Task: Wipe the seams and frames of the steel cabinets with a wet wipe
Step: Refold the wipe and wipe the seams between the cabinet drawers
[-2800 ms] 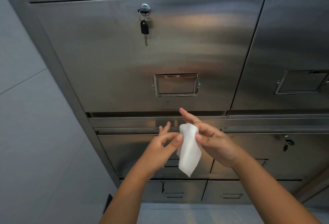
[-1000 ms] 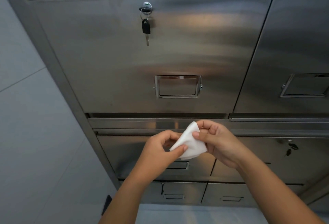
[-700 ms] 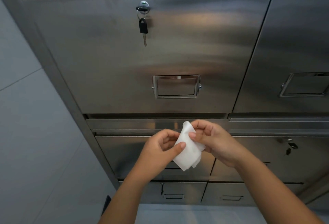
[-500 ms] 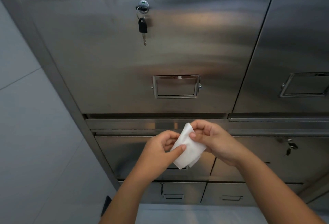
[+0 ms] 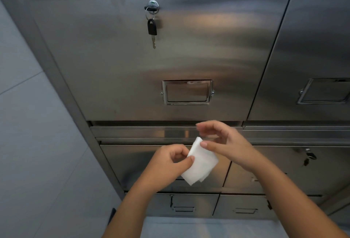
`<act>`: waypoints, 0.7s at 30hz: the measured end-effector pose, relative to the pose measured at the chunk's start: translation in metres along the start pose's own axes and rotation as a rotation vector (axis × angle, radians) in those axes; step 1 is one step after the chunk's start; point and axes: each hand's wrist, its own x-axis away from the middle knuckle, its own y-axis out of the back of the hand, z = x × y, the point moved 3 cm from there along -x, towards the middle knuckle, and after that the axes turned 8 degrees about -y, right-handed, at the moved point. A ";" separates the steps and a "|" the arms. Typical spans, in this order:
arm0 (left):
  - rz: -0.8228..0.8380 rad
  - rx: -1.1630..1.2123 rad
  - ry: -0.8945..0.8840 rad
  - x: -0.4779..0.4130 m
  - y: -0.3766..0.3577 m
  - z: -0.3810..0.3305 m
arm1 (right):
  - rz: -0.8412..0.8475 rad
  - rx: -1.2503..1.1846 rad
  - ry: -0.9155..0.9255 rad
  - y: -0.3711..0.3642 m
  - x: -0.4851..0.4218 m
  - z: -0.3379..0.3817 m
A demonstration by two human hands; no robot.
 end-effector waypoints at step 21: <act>-0.273 -0.015 0.100 0.000 0.004 0.013 | 0.037 -0.617 -0.298 -0.025 -0.006 -0.032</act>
